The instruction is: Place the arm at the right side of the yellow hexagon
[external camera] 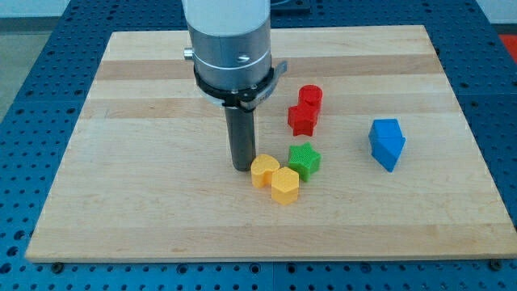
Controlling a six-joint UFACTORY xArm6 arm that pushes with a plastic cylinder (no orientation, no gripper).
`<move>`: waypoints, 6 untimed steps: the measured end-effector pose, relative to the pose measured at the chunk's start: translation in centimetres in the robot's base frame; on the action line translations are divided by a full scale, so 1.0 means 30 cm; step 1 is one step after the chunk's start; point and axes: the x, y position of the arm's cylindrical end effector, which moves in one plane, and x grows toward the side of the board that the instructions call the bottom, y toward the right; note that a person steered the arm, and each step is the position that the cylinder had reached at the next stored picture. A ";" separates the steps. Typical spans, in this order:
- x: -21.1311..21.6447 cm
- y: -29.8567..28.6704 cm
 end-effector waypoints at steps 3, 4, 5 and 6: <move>0.281 0.121; 0.284 0.245; 0.279 0.331; 0.219 0.341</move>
